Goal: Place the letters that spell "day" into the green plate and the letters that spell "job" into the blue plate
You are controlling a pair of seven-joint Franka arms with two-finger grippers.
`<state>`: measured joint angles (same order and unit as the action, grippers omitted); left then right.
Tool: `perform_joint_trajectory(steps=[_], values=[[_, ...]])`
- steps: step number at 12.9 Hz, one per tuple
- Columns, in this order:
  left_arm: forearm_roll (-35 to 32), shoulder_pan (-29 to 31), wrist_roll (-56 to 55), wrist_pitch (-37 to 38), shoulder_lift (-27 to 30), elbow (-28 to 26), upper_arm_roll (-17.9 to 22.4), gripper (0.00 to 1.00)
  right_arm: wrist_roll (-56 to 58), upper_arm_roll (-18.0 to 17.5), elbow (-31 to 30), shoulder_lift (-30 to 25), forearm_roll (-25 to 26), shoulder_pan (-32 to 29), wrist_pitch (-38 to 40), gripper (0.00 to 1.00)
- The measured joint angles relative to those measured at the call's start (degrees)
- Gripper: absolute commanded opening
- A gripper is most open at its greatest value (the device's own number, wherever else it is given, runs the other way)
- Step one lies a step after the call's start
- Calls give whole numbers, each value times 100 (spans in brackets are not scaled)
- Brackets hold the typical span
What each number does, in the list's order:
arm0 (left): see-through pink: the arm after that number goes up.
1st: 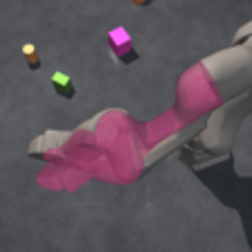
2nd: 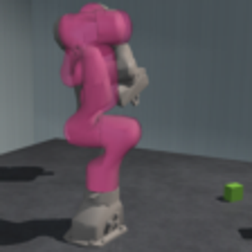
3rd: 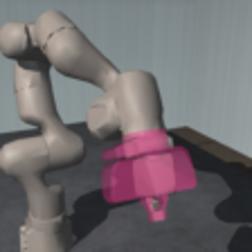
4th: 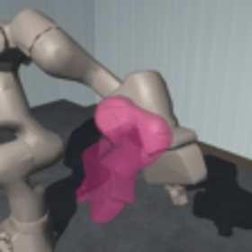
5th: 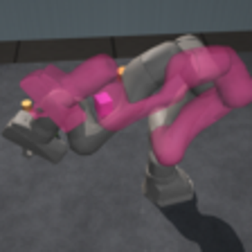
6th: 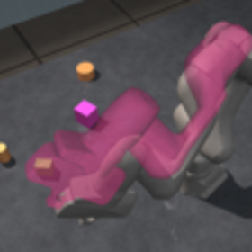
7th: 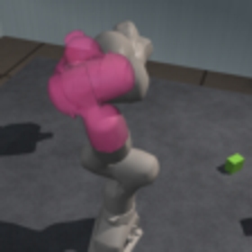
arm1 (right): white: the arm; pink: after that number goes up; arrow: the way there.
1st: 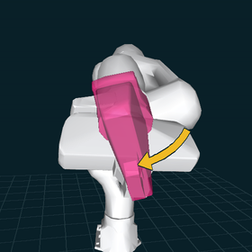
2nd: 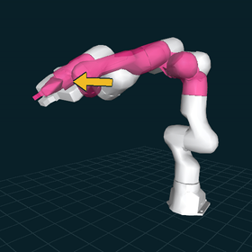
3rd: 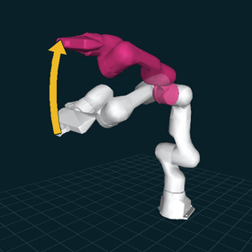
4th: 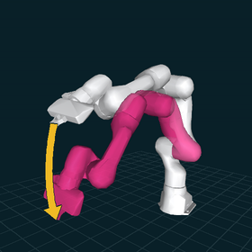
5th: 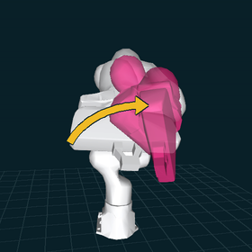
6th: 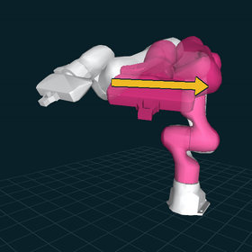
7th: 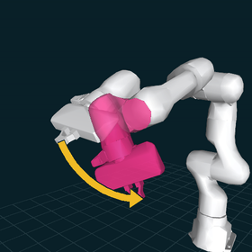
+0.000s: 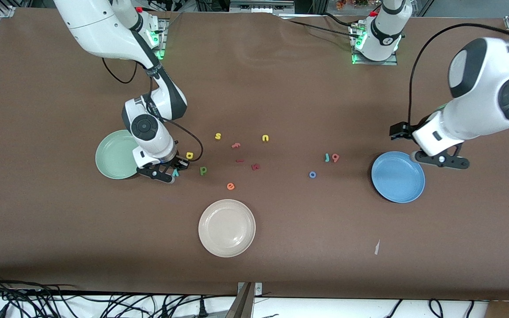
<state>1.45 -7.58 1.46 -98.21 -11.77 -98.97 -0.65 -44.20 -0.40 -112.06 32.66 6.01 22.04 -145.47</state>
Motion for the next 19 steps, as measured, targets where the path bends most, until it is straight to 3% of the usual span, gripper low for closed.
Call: perform_joint_trajectory(steps=[5,7,9,10,11,12,15,17,19], values=[[0,-101,1,-819,42,-923,2,100,826,442,567,-541,109,-22,1600,2],[0,-150,3,-1429,68,-1282,4,100,1350,762,485,-794,68,-36,1999,2],[0,-274,3,-2345,83,-1810,3,100,1794,1017,141,-925,-123,-80,1903,4],[0,-344,-1,-2776,79,-2074,4,100,1857,1061,-97,-972,-162,-99,1697,20],[0,-416,-3,-3147,64,-2300,2,100,1865,1075,-394,-1024,-171,-101,1404,67],[0,-501,-6,-3458,23,-2472,3,100,1863,1078,-741,-1083,-175,-97,1041,100],[0,-771,-16,-4177,-311,-2641,3,100,1839,1135,-1406,-1171,-177,-96,328,100],[0,-931,-47,-4538,-617,-2648,2,100,1702,1118,-1412,-1241,-193,-90,284,100],[0,-1002,-62,-4786,-860,-2648,2,100,1209,876,-1320,-1340,-205,-80,364,100]])
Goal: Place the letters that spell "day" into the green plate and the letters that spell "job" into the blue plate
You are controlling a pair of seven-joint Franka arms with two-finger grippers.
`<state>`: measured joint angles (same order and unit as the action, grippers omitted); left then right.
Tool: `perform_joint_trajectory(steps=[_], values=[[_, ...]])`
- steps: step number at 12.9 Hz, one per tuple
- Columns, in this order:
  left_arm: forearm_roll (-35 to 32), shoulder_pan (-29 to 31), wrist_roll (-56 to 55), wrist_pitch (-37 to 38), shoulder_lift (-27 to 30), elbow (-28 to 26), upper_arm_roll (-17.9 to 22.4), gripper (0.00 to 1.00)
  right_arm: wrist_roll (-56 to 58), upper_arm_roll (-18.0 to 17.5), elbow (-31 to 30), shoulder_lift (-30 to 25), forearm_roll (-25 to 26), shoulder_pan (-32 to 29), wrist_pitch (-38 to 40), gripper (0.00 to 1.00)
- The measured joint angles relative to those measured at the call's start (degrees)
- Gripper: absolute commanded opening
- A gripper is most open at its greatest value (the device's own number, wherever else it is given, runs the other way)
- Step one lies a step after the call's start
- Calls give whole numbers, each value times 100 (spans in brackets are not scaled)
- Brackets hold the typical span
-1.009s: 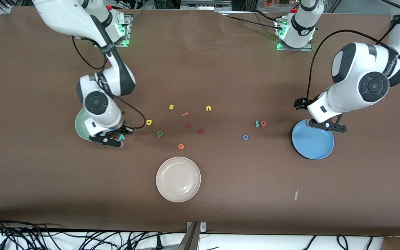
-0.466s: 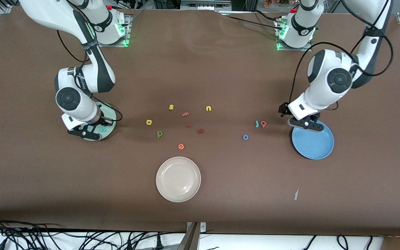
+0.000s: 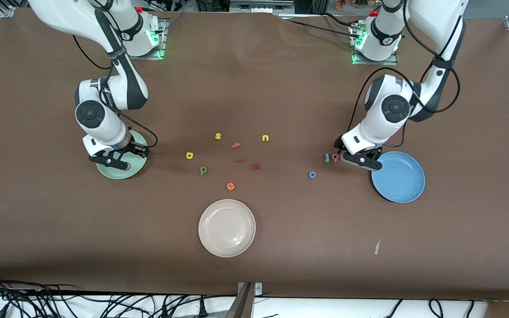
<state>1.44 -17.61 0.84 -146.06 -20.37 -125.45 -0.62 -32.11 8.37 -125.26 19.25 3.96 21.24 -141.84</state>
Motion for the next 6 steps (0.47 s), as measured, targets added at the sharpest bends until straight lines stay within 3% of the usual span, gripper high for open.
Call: perform_joint_trajectory(steps=[4,6], values=[[0,-121,-6,-97,-206,3,0,100,-1940,-707,529,40,-8,176,310,99],[0,-195,-9,-97,-235,4,0,100,-2954,-922,799,258,-8,347,339,92]])
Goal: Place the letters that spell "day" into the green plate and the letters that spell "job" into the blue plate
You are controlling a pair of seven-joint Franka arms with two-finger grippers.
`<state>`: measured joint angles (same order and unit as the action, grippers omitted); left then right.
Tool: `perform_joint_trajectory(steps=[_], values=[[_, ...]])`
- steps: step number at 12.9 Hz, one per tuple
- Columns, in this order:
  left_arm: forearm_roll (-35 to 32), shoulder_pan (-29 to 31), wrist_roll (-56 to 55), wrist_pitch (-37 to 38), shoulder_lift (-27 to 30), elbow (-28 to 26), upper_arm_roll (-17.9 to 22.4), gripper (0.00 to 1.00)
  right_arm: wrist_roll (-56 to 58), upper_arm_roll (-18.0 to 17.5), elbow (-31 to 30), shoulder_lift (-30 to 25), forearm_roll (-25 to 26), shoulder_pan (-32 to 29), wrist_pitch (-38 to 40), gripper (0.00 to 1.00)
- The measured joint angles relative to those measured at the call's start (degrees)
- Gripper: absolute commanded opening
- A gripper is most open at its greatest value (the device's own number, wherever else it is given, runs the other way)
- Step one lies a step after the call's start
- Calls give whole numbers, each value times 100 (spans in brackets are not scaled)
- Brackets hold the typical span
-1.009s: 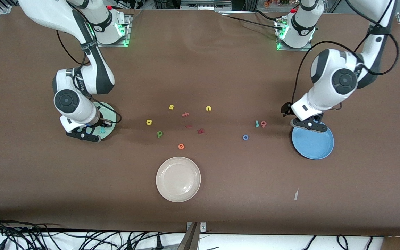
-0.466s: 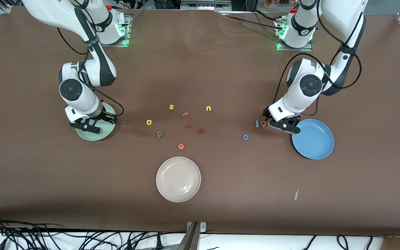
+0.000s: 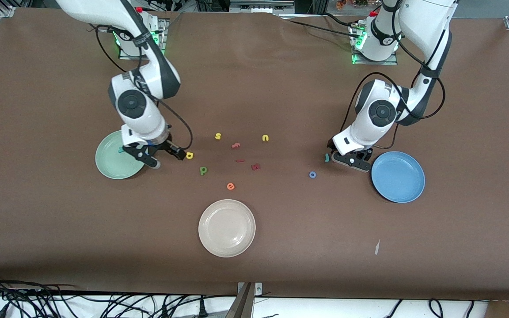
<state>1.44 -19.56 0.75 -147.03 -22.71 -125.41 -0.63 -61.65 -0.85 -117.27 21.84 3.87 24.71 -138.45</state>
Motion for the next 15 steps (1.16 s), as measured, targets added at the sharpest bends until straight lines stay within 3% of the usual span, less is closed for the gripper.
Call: perform_joint_trajectory(steps=[2,4,6,10,11,12,15], values=[[0,-68,-6,-7,-45,0,0,98,-859,-18,86,313,-8,163,-169,87],[0,-107,-7,-77,-137,0,0,89,-1481,-19,116,583,-8,286,-291,76],[0,-126,-7,-192,-242,1,0,78,-1679,-18,126,746,-8,326,-361,75],[0,-136,-7,-332,-349,4,0,73,-1796,4,133,902,-8,323,-742,64],[0,-137,-7,-337,-352,5,1,67,-1800,6,135,929,-8,323,-808,55],[0,-142,-7,-337,-352,7,1,51,-1801,8,136,946,-8,323,-835,44],[0,-170,-7,-338,-355,15,1,31,-1801,9,189,960,-7,323,-884,20]])
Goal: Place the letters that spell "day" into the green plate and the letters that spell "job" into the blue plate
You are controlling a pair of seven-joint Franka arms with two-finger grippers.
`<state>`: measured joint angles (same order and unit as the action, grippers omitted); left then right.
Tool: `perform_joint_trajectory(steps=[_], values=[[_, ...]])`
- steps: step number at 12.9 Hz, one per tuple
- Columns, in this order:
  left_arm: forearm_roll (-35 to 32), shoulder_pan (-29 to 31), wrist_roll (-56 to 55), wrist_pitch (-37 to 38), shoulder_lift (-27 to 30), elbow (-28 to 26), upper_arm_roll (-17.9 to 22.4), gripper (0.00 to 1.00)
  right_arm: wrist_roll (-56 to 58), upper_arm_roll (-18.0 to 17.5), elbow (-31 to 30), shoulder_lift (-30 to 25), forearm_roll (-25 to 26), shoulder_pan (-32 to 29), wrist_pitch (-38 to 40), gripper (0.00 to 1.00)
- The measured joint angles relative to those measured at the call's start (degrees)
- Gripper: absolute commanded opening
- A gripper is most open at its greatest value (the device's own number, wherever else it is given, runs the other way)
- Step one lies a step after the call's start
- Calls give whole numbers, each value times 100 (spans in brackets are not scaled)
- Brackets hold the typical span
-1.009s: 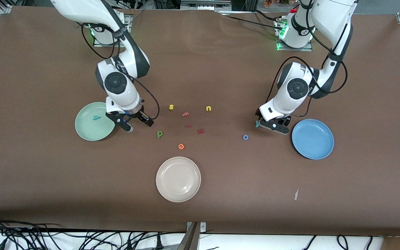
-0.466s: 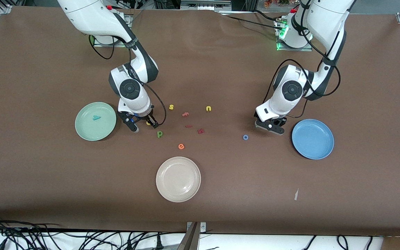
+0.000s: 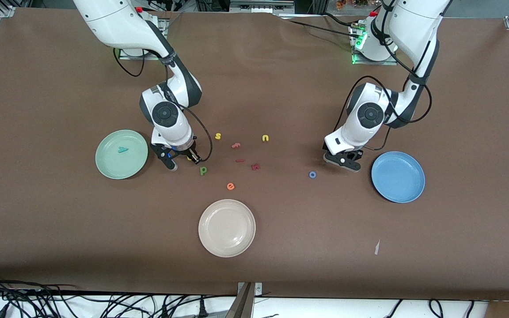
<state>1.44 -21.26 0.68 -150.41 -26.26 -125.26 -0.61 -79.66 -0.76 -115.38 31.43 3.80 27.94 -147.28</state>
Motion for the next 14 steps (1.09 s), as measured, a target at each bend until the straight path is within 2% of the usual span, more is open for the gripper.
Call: perform_joint_trajectory(steps=[4,5,7,9,10,11,12,13,14], values=[[0,-3,0,-11,-22,16,20,27,1,33,100,1,11,2,50,19],[0,-3,0,-11,-22,18,20,27,33,96,237,-23,30,2,261,19],[0,3,0,-40,-10,79,31,26,417,287,676,-153,51,-1,1211,19],[0,135,0,5,174,199,82,26,1170,625,901,-398,52,-4,2022,20],[0,305,26,145,370,240,99,26,1629,865,876,-531,51,-10,2191,26],[-1,503,125,298,597,256,110,26,2076,1130,784,-649,45,-18,2252,39],[-1,721,320,431,825,253,117,27,2486,1384,618,-752,36,-29,2239,83],[-1,946,572,566,1014,242,122,28,2814,1590,403,-837,18,-44,2157,100],[-1,1178,868,702,1145,219,126,29,3000,1707,186,-892,-40,-65,2009,100]])
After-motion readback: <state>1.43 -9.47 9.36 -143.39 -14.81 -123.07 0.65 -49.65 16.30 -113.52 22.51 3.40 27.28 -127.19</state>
